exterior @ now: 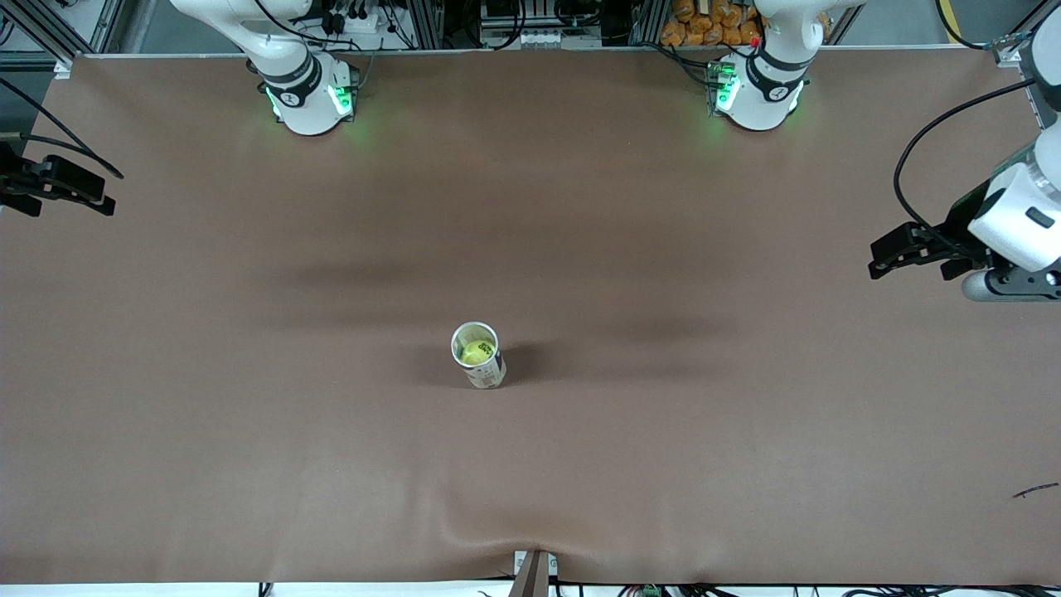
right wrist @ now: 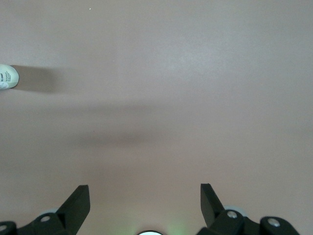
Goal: Insert tennis ball vertically with right arm
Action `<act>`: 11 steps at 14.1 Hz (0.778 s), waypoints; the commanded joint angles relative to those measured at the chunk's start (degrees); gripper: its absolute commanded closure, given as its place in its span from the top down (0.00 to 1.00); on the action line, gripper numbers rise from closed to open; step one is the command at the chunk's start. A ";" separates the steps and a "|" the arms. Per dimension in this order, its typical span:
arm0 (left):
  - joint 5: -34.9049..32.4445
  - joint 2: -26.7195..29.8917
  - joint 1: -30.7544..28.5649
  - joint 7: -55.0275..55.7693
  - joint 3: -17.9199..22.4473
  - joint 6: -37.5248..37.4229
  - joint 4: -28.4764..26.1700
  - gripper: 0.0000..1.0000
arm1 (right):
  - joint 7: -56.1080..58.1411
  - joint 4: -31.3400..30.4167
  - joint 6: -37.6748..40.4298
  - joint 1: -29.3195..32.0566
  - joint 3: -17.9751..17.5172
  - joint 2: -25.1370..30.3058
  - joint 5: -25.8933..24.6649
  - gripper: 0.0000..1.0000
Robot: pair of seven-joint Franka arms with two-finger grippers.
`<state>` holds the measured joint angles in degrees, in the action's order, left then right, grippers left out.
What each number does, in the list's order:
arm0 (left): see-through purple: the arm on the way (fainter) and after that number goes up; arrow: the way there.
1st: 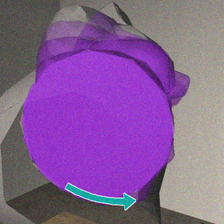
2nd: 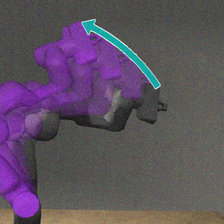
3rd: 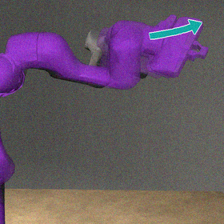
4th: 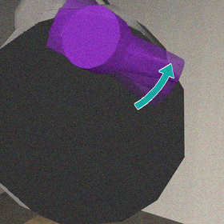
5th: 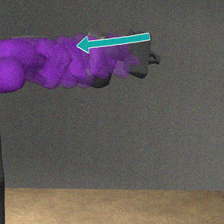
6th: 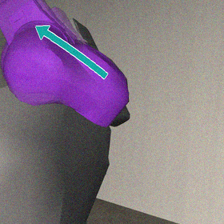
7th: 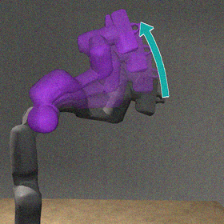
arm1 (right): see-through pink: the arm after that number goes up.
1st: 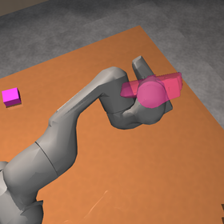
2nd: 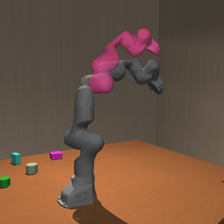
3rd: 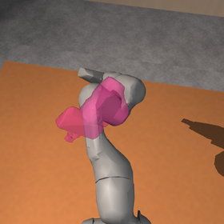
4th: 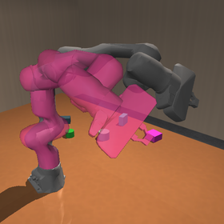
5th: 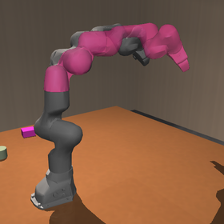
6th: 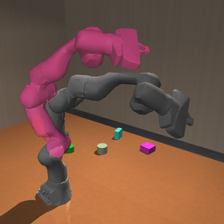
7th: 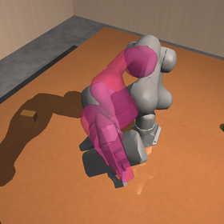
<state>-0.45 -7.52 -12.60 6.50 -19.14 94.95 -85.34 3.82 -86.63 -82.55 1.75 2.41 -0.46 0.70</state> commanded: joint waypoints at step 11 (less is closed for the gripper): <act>0.10 6.73 -0.76 -1.74 -0.12 -4.77 -0.43 1.00 | 0.31 1.29 0.81 -0.08 0.22 -0.15 0.18 1.00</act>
<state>-0.45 -2.69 -13.15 6.40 -19.71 90.96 -84.06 3.82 -86.50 -82.54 1.75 2.54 -0.46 0.70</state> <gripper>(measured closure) 0.000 0.000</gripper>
